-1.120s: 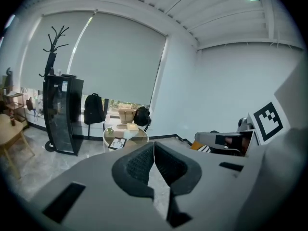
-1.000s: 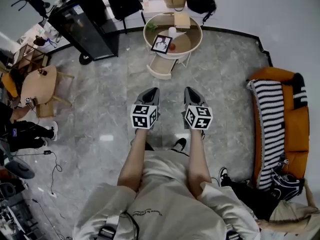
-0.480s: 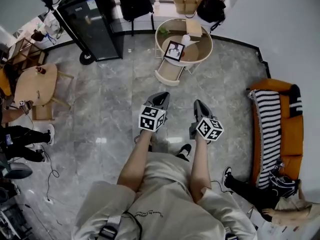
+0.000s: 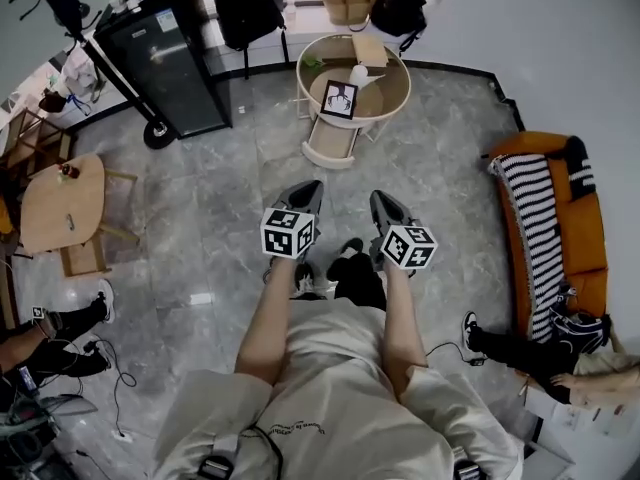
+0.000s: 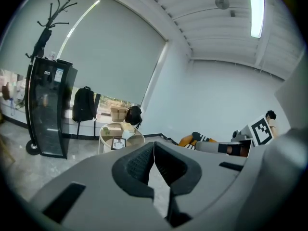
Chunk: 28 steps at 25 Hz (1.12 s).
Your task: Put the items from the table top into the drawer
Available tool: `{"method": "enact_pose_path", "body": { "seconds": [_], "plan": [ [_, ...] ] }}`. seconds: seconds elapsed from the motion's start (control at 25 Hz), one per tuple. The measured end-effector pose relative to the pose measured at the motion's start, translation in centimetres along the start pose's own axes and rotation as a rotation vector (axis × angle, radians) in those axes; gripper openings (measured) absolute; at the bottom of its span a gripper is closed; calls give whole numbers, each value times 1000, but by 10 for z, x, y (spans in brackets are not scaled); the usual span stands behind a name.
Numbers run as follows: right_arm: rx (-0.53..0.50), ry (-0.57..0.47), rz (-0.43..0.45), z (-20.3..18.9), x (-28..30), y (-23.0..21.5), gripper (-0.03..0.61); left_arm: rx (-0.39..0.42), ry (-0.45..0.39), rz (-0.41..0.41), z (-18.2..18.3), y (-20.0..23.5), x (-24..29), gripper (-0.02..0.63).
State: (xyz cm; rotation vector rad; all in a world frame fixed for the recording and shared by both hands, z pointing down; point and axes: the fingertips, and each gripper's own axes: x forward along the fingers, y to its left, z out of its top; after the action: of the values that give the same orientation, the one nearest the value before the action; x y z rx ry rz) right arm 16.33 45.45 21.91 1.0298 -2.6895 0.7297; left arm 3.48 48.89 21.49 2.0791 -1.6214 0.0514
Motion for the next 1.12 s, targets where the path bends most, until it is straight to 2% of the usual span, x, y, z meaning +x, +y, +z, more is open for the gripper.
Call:
{"method": "enact_pose_path", "body": {
  "seconds": [0.24,0.4,0.76,1.0,1.12],
  "plan": [
    [-5,10,-26,18,13,-7,34,16,20,-4,-1,19,-10,21],
    [-9,17,-62,29,33,-13,34,-14,20,-9,0,41,-20,21],
    [26,64,-14,38,127,3,34,-33,2,42,27,111,-16,21],
    [19,59,-53,56,179,0,34,-106,-8,79,50,159,3,21],
    [63,36,-55,71,197,-8,34,-102,6,78,60,173,15,21]
  ]
}}
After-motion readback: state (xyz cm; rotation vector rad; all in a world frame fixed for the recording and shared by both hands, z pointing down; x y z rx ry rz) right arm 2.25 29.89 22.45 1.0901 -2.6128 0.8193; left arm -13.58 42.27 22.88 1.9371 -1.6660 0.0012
